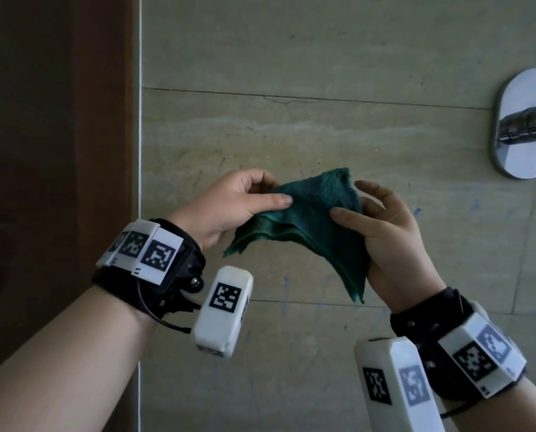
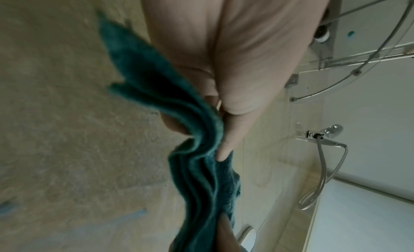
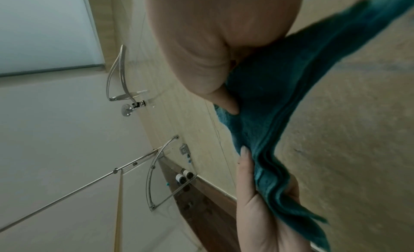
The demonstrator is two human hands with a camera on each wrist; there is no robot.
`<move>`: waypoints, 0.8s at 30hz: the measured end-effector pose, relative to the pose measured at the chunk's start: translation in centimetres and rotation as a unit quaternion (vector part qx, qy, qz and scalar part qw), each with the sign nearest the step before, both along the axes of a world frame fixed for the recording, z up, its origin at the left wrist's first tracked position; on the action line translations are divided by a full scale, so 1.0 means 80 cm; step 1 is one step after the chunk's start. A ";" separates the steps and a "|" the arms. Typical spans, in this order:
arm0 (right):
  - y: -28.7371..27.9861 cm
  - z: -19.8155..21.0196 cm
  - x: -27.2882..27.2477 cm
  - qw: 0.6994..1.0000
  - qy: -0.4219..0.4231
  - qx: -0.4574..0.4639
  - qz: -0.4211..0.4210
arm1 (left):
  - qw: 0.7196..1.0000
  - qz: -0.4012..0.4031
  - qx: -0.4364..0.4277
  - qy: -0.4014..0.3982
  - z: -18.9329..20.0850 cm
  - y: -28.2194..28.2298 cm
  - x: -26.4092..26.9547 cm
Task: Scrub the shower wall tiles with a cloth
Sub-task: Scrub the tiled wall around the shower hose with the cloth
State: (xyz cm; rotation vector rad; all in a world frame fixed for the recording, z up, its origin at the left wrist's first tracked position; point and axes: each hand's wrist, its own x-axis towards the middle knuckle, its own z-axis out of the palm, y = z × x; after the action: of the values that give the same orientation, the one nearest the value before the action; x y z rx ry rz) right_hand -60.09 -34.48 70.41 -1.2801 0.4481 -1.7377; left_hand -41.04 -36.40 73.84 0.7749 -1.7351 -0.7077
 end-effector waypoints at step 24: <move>-0.008 -0.004 -0.007 0.944 0.287 -0.027 -0.159 | 0.995 0.046 -0.075 -0.041 -0.004 -0.002 -0.023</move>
State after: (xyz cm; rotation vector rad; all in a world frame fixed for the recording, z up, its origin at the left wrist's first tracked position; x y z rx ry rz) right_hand -60.62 -35.09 70.11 -1.8386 0.9926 -1.6122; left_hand -42.88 -36.59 73.53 0.7825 -1.7913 -0.4843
